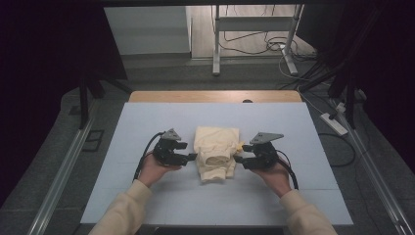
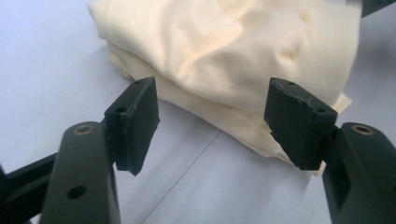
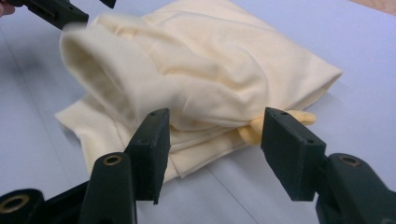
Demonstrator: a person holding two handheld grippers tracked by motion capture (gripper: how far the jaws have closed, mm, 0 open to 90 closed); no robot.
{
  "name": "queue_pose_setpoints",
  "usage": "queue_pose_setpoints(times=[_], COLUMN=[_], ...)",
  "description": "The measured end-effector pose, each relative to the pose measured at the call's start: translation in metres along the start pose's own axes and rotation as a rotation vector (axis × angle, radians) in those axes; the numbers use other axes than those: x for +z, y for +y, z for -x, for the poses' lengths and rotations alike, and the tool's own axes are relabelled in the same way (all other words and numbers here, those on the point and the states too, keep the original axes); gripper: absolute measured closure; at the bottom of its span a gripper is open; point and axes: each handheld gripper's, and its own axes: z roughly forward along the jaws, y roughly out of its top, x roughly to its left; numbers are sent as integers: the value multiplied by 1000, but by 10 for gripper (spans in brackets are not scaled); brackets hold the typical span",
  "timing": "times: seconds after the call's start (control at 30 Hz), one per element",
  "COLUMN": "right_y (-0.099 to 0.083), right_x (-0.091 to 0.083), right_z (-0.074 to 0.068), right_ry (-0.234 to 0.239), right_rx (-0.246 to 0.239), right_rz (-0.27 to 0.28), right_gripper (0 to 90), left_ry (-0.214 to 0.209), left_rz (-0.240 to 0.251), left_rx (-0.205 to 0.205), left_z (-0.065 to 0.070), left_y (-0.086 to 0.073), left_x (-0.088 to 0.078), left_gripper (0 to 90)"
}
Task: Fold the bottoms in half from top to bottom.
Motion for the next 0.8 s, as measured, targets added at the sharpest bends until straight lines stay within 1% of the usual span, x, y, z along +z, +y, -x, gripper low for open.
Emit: queue_pose_setpoints(times=[0.07, 0.13, 0.3, 0.43, 0.5, 0.6, 0.63, 0.7, 0.8], right_y=[2, 5, 16, 29, 36, 45, 47, 49, 51], right_x=[-3, -3, -1, 6, 11, 20, 23, 30, 39], right_z=[1, 1, 0, 0, 0, 0, -1, -1, -6], right_ry=[-1, 4, 12, 43, 57, 72, 76, 104, 113], right_rx=[11, 18, 17, 21, 18, 2, -5, -3, -29], right_rz=[14, 15, 23, 22, 16, 3, -1, -29, -46], right_gripper=[435, 444, 522, 580, 627, 743, 772, 828, 885], left_ry=[1, 5, 2, 1, 1, 2, 1, 1, 1], left_rz=[16, 18, 16, 16, 18, 21, 21, 23, 23], left_rx=[-4, -2, 7, 2, 1, -6, -7, -11, -12], left_z=[0, 1, 2, 1, 0, -2, -3, -3, -4], left_y=[1, 2, 4, 5, 5, 5, 5, 4, 4], left_x=[-2, -1, 4, 6, 6, 6, 5, 5, 5], left_gripper=[341, 340, 334, 331, 330, 329, 328, 328, 327])
